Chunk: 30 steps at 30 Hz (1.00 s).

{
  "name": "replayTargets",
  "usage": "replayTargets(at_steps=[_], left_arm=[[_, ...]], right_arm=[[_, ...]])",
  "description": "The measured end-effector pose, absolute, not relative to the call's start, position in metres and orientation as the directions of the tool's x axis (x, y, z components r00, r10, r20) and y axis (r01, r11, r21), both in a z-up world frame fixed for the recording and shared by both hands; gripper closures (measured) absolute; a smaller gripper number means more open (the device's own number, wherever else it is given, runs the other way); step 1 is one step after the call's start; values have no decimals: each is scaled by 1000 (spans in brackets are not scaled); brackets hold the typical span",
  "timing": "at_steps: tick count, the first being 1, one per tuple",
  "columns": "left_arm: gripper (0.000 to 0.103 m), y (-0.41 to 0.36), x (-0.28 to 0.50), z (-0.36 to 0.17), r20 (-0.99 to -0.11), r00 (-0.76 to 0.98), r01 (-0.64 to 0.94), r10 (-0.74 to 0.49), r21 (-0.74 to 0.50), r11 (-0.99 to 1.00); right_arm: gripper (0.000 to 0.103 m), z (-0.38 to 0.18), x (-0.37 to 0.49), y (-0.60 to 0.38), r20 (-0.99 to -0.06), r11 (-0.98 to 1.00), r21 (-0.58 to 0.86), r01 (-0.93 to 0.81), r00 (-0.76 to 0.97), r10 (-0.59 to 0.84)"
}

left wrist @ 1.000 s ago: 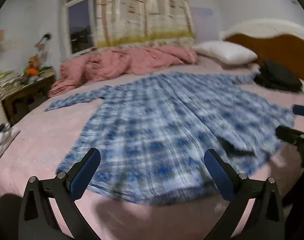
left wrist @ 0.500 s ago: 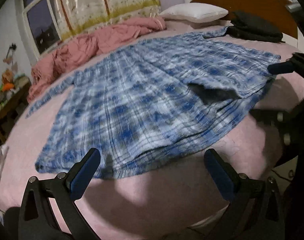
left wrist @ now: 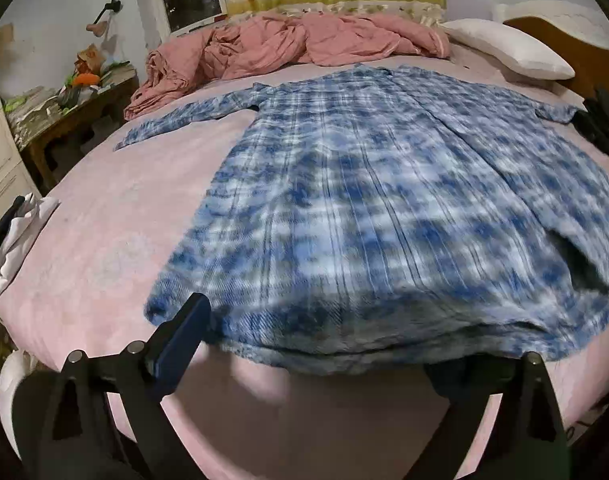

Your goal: Fold large clothes

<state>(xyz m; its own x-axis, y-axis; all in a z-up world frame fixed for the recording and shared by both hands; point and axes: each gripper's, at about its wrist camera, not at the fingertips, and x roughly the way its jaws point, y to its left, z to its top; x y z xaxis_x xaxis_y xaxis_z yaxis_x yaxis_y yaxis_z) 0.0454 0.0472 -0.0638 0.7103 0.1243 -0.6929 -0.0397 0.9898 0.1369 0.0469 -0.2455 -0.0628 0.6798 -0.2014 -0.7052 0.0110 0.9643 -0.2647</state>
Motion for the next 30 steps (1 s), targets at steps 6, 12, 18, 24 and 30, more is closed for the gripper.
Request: replayTargets(at_steps=[6,12,18,24,30], left_arm=[[8,37,76,-36,-646,746,6,164,252,968],[5,32,141,-26,-629,736,-16,251,355,935],[5,67,192,-41,-691,697,-53,191,217,975],[3,97,146,-29,-625,776,-30,86,99,995],[1,115,138,-58,-722,683,-62,109,91,994]], right_arm=[[1,-35,73,-265,-689,971,-233,53,696,-203],[1,-18,129,-275,-701,979,-197,44,692,-172],[1,-39,184,-297,-761,990,-116,80,633,-141],[1,-36,142,-332,-696,995,45,93,718,-36],[0,-43,126,-365,-732,984,69,166,678,-63]])
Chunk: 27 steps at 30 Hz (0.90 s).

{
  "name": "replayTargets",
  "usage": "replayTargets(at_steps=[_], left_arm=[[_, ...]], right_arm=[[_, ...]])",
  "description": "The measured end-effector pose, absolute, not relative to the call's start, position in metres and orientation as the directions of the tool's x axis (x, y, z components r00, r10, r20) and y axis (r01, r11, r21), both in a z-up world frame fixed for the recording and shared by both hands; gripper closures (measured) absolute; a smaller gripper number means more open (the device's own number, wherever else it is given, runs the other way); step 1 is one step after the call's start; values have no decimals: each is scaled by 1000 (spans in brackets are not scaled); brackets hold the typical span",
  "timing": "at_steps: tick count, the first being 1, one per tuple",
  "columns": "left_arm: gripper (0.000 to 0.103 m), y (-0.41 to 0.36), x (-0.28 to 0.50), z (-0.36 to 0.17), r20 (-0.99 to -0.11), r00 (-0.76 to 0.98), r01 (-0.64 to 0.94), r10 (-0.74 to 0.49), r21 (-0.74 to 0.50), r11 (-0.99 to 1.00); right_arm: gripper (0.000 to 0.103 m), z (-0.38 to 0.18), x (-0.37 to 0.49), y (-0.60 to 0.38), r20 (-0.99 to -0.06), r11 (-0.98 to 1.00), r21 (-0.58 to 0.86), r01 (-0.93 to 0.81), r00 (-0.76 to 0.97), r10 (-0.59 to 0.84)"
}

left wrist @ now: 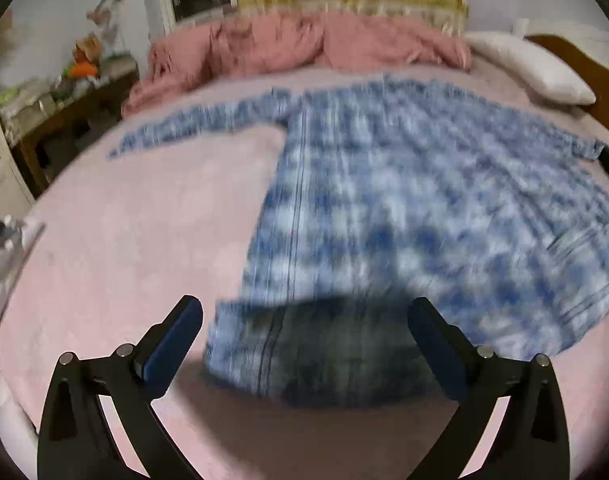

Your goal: Fold large clothes

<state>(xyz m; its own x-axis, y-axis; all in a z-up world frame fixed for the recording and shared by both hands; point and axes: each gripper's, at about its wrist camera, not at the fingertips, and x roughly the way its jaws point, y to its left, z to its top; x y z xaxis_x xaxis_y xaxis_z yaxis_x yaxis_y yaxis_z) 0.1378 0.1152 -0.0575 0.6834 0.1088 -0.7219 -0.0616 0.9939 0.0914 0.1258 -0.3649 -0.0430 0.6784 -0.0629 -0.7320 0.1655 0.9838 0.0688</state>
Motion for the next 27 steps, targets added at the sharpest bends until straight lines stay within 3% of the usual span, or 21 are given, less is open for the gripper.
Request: replayTargets(at_steps=[2,4,6,7,9,11,12,14,16,21,27], left_arm=[[9,121,142,-66,-751,654,-71,92,60,996],[30,125,141,-65,-752,658,-72,42,-7,997],[92,126,133,-57,-707,706,-84,39,-28,996],[97,125,130,-53,-687,726,-79,39,-26,997],[97,122,121,-42,-624,780,-79,55,-10,997],[97,119,114,-33,-571,818,-83,72,7,997],[97,118,111,-30,-550,830,-97,92,21,995],[98,122,111,-24,-527,843,-115,103,11,993],[99,130,114,-19,-511,852,-138,112,-14,990],[99,140,143,5,-483,869,-145,107,-41,989],[99,124,202,29,-424,887,-149,183,112,982]], right_arm=[[0,-41,120,-365,-721,987,113,116,693,1],[0,-34,113,-353,-692,995,94,34,720,41],[0,-29,106,-335,-669,998,39,-47,740,61],[1,-30,105,-326,-678,996,3,-85,732,65],[4,-39,111,-312,-714,992,-83,-96,700,8],[38,-52,116,-308,-743,984,-161,-81,666,-67],[46,-55,116,-311,-753,985,-153,-78,655,-65],[79,-54,112,-322,-747,994,-97,-56,663,-36],[95,-47,110,-336,-719,997,-77,6,692,-60],[97,-9,126,-358,-646,999,16,51,763,-29],[97,6,198,-364,-687,1000,3,20,726,-12]])
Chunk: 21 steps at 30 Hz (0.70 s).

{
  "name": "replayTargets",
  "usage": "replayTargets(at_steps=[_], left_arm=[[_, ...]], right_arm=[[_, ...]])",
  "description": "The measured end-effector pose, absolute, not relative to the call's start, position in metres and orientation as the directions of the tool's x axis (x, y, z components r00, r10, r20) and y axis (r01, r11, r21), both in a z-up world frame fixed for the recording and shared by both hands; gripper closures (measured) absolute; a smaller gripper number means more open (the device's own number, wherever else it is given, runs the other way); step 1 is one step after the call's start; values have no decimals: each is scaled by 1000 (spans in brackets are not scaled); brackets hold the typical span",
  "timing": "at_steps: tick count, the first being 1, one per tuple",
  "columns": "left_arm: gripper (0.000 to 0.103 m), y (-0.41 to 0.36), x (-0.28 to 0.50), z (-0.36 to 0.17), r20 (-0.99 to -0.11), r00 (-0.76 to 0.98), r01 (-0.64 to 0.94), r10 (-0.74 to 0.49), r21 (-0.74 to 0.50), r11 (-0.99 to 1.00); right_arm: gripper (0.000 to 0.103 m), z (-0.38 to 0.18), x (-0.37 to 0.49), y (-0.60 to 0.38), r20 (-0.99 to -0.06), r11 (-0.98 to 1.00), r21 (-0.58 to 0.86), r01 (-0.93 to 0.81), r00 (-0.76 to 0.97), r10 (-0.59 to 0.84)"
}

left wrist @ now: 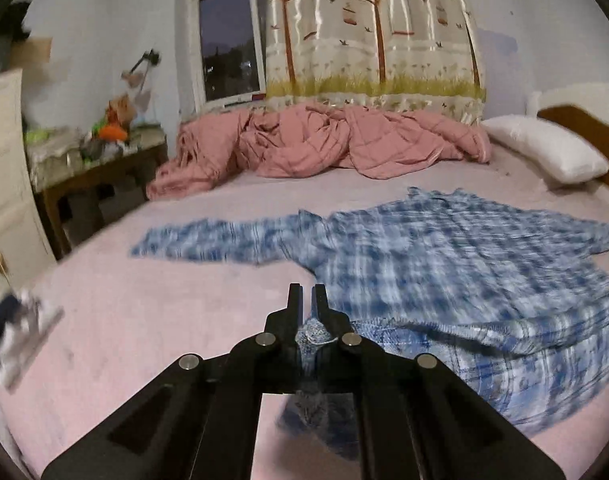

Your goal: Fold large clothes

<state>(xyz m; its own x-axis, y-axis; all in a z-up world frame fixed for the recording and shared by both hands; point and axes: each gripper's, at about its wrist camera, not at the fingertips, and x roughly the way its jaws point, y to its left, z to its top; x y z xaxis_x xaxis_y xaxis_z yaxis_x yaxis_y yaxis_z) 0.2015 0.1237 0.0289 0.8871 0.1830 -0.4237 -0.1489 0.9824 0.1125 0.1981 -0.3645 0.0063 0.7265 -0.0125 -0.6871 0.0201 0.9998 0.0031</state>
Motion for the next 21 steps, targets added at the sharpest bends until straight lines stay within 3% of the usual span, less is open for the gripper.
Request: replayTargets(at_steps=[4,6,7,8,10,12,14,21], left_arm=[[99,127,253,16,-518,830,-163,206,129,978],[98,131,266,0,-575,797,-154,184,100,983],[98,134,268,-8,-590,786,-167,185,85,982],[95,135,263,-15,-588,787,-181,188,71,981],[86,135,254,-25,-580,797,-164,170,63,984],[48,133,248,-27,-571,800,-165,183,84,983],[29,132,240,-21,-536,823,-166,186,85,982],[18,116,208,-4,-521,845,-101,118,61,993]], right_arm=[[96,-10,247,-376,-757,995,95,7,650,68],[87,-23,257,-381,-766,991,131,40,638,76],[68,-26,257,-382,-762,988,141,61,644,68],[36,-28,254,-383,-748,986,147,79,661,59],[10,-25,240,-385,-690,983,163,89,722,49],[10,-20,231,-387,-661,984,154,88,750,36],[9,-15,225,-392,-643,985,137,107,766,7],[9,-20,206,-392,-676,988,91,125,736,-31]])
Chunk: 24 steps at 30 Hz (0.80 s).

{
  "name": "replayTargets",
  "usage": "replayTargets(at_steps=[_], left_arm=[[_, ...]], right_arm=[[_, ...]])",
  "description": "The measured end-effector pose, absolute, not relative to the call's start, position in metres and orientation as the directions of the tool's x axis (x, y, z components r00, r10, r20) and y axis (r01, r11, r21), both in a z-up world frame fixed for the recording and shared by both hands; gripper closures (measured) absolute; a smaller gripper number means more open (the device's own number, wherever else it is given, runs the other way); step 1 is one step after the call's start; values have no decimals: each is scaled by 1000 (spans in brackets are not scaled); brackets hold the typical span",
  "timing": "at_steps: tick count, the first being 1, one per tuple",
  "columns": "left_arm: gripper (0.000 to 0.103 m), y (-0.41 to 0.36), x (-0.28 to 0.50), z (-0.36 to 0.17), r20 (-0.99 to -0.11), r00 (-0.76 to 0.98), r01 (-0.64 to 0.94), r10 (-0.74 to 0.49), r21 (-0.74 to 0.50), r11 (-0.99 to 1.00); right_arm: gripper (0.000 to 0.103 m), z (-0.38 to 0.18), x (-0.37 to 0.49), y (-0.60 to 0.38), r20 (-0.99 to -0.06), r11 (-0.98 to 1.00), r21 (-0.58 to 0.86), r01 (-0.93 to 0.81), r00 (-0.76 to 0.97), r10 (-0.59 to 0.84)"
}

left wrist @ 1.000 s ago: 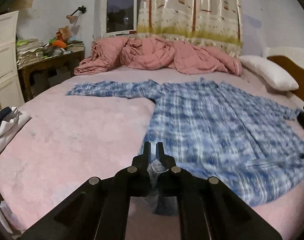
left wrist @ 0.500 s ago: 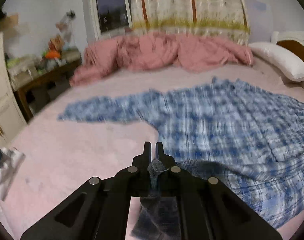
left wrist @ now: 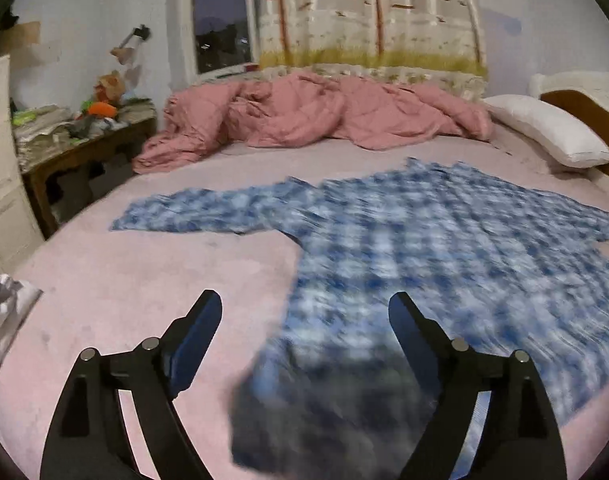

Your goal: Fold large clothes

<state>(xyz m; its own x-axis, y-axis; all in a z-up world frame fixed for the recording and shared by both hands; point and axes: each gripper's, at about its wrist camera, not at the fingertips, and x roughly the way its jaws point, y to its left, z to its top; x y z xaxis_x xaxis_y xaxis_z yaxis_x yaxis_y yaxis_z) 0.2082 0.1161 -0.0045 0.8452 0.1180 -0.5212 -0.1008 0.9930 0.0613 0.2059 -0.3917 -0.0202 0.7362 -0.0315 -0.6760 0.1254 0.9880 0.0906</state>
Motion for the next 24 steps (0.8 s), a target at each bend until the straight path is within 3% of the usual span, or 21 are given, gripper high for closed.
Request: replayTargets(at_steps=[7,14,22,24], left_arm=[[13,86,185,-23,-616,788,5,3,12,1000],[12,79,177,-36,-645,763,-17,34,33,999],[12,96,178,-43,-626,778,-87,60,-12,996],[12,95,174,-39,-594,803,-71,48,-15,997]], right_arm=[[9,-31,191,-341,-681,1000,-16,10,732,-18],[9,-44,201,-318,-712,991,-129,16,695,-104],[9,-47,199,-377,-747,982,20,186,656,-109],[14,-48,196,-387,-748,981,62,182,659,-75]])
